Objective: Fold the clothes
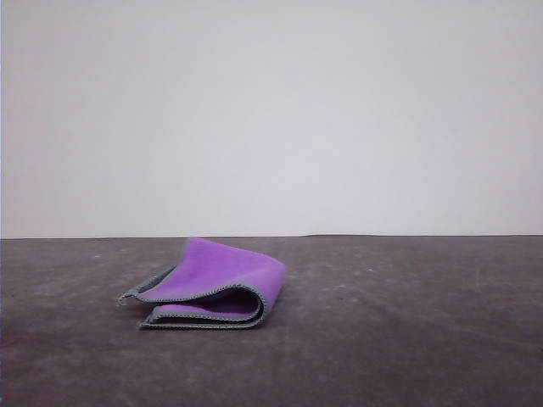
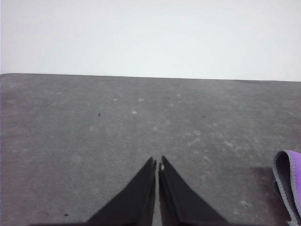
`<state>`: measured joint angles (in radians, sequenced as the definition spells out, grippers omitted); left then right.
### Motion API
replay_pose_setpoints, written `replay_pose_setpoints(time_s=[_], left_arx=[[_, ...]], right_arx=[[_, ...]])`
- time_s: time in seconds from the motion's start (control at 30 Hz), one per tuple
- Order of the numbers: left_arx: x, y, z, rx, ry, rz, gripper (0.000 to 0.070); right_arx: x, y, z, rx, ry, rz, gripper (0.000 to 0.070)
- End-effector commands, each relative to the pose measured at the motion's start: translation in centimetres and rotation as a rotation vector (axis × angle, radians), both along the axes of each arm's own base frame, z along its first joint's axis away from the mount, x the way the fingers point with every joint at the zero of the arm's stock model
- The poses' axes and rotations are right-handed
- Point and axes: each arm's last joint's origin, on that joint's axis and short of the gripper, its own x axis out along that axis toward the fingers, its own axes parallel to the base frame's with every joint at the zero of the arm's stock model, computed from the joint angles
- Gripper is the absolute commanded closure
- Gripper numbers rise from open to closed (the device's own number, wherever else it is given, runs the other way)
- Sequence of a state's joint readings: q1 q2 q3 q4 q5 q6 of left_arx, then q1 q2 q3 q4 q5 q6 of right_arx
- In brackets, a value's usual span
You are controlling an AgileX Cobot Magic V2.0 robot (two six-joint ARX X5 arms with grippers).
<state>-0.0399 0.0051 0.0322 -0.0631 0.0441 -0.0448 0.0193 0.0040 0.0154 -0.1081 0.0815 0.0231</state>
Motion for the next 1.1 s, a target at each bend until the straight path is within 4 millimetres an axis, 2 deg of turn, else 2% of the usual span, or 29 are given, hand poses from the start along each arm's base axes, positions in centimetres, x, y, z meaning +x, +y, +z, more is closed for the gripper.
replay_pose_setpoints(time_s=[0.0,1.07], left_arx=[[0.11,0.0,-0.56,-0.003,0.008,0.002,0.07],[0.11,0.0,-0.56,-0.003,0.008,0.002,0.07]], right_arx=[[0.02,0.0,0.0,-0.005,-0.008,-0.001,0.0687],[0.02,0.0,0.0,-0.005,-0.008,-0.001,0.0687]])
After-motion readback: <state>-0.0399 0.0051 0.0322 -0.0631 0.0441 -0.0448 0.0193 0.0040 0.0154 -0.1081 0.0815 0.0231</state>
